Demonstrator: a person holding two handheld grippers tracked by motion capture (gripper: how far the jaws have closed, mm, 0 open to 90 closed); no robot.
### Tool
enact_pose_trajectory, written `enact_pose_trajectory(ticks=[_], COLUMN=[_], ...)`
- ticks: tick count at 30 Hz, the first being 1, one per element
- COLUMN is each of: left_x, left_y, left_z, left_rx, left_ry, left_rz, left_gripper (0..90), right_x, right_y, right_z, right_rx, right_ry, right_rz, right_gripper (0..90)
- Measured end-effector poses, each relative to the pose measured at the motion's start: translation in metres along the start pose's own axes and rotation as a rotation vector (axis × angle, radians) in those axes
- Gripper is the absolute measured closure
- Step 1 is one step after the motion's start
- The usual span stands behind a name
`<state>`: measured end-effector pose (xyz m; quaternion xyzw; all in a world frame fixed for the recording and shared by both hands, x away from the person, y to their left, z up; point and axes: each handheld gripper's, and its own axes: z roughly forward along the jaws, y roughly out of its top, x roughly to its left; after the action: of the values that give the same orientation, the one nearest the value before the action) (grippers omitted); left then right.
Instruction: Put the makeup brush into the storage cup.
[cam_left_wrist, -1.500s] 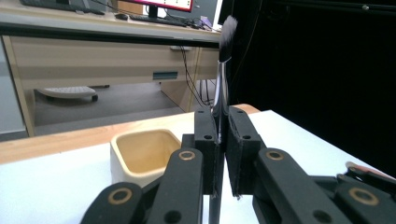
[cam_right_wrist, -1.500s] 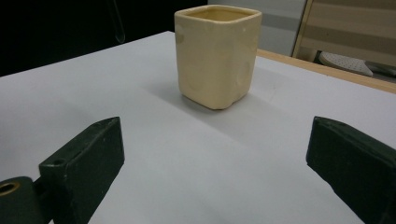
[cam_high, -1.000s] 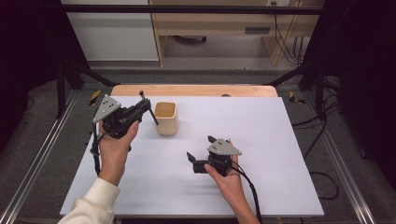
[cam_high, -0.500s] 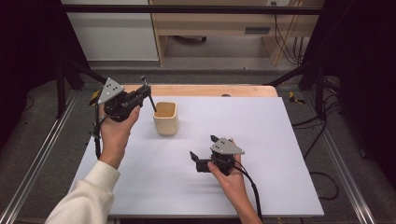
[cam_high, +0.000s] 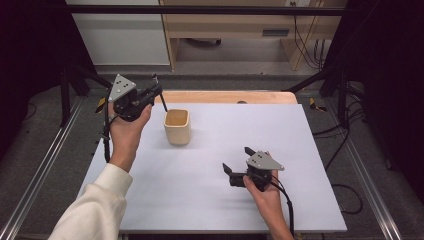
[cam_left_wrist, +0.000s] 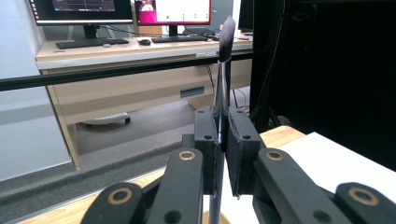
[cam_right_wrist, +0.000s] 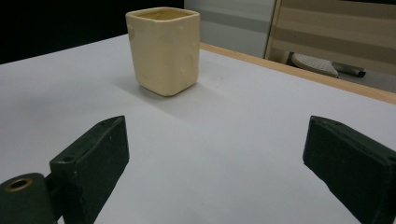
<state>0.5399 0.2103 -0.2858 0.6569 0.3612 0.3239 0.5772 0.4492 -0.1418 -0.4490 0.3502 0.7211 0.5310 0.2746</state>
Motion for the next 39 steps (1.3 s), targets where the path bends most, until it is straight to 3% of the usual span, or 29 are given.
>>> enact_pose_trajectory(ticks=[23, 28, 39], left_x=[0.004, 0.006, 0.0], left_y=[-0.001, -0.003, -0.007], left_z=[0.024, 0.025, 0.035], left_rx=[0.017, 0.019, 0.028], left_ry=[0.049, 0.056, 0.052], left_rz=[0.015, 0.013, 0.021], left_gripper=[84.0, 84.0, 84.0], right_x=[-0.029, -0.028, -0.029], right_y=[-0.009, -0.011, -0.013], right_z=[-0.025, -0.023, -0.022], right_rx=[-0.037, -0.025, -0.022], right_ry=[-0.051, -0.054, -0.056], right_rz=[0.024, 0.002, 0.007], right_gripper=[5.1, 5.4, 5.4])
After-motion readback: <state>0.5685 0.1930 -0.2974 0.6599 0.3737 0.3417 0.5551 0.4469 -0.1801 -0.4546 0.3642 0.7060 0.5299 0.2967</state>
